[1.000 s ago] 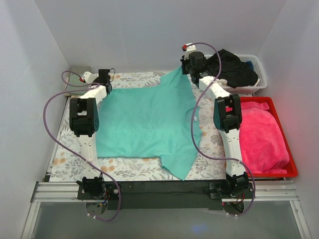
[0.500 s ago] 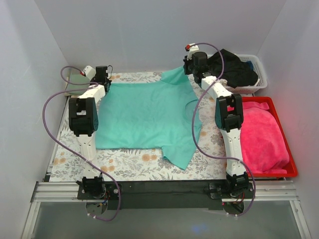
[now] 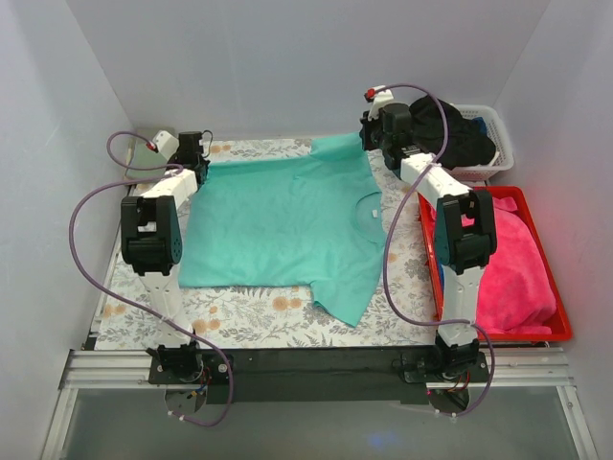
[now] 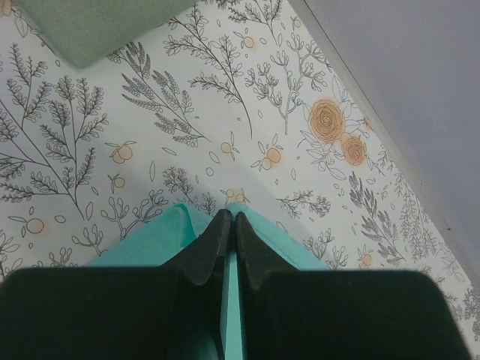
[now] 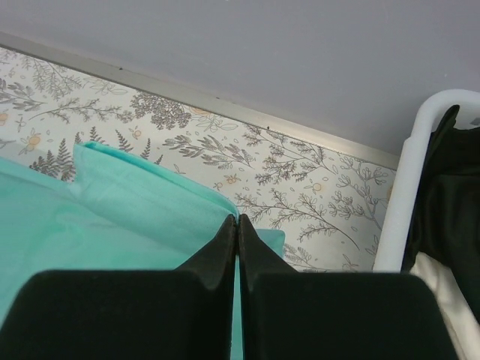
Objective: Fold and stack the t-shirts
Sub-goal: Fold the flattened tshirt in 1/3 of the way
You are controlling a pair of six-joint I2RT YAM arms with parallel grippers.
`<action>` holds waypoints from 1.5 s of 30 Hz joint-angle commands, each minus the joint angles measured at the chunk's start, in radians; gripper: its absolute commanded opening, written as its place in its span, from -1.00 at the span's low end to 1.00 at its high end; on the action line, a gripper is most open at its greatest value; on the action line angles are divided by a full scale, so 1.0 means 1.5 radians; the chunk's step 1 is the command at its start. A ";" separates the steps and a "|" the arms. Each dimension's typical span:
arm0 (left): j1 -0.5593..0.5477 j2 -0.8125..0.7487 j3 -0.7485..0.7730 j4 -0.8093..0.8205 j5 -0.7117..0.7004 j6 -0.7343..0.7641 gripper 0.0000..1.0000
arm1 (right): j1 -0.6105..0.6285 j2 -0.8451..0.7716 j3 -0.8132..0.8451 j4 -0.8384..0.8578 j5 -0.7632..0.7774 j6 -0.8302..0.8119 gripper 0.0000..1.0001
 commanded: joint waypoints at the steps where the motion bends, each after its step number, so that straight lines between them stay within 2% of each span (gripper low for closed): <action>1: 0.003 -0.073 -0.017 -0.014 -0.030 0.002 -1.00 | 0.004 -0.070 -0.047 0.041 0.010 0.004 -0.97; 8: 0.003 -0.104 -0.053 -0.056 -0.057 -0.027 -1.00 | 0.011 -0.157 -0.190 0.067 0.013 0.008 -0.97; 20: 0.027 -0.077 -0.094 -0.123 -0.069 -0.099 -1.00 | 0.012 -0.236 -0.378 0.089 0.029 0.041 -0.97; 45: 0.028 -0.054 -0.120 -0.201 -0.070 -0.167 -0.97 | 0.040 -0.284 -0.557 0.102 0.013 0.087 -0.97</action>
